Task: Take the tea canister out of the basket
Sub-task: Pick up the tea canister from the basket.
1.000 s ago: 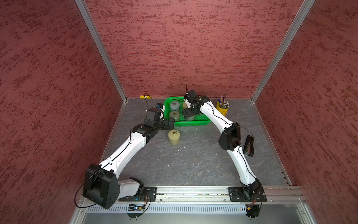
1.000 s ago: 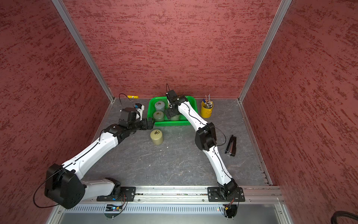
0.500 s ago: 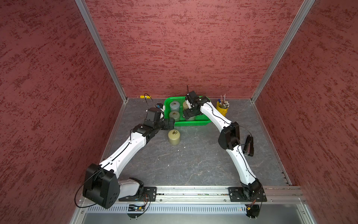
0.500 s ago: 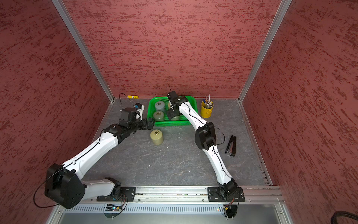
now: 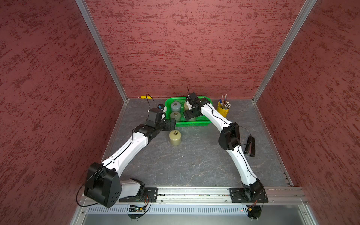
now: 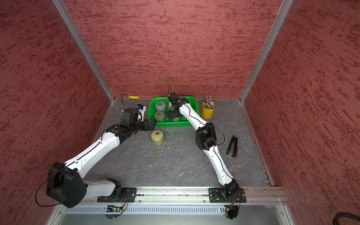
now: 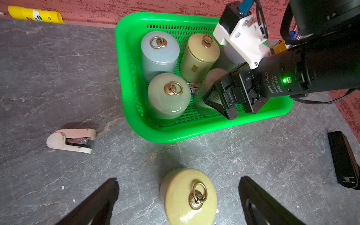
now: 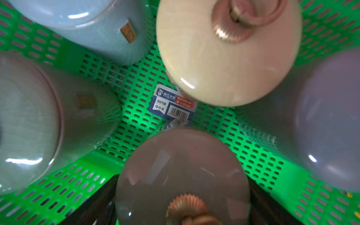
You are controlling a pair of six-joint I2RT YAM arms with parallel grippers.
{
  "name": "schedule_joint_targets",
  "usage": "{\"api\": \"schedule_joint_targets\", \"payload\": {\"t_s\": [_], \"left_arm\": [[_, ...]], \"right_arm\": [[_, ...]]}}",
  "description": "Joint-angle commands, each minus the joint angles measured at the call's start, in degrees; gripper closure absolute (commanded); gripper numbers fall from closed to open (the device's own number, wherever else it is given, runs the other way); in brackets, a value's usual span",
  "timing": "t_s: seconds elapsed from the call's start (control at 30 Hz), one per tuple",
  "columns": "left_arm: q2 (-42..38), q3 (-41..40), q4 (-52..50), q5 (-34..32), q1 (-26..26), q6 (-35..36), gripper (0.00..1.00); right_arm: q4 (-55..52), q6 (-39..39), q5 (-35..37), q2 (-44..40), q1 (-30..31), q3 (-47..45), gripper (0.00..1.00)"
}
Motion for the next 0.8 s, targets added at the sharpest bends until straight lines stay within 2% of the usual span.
{"api": "schedule_joint_targets", "payload": {"t_s": [0.0, 0.33, 0.5, 0.73, 0.77], "left_arm": [[0.3, 1.8, 1.1, 0.0, -0.2, 0.7, 0.00], [-0.1, 1.5, 0.9, -0.4, -0.2, 0.6, 0.00], [-0.3, 1.4, 1.0, -0.4, -0.2, 0.4, 0.00], [-0.7, 1.6, 0.8, -0.5, -0.2, 0.3, 0.00], [-0.7, 1.5, 0.8, -0.6, -0.3, 0.4, 0.00]], "right_arm": [[1.1, 0.5, -1.2, 0.9, -0.4, 2.1, 0.11], [0.8, 0.3, -1.5, -0.1, -0.4, 1.9, 0.33], [1.2, 0.1, -1.5, -2.5, -0.3, 1.6, 0.49], [1.6, -0.3, -0.9, -8.0, 0.3, 0.3, 0.82], [1.7, -0.5, -0.4, -9.2, 0.5, -0.2, 0.90]]}}
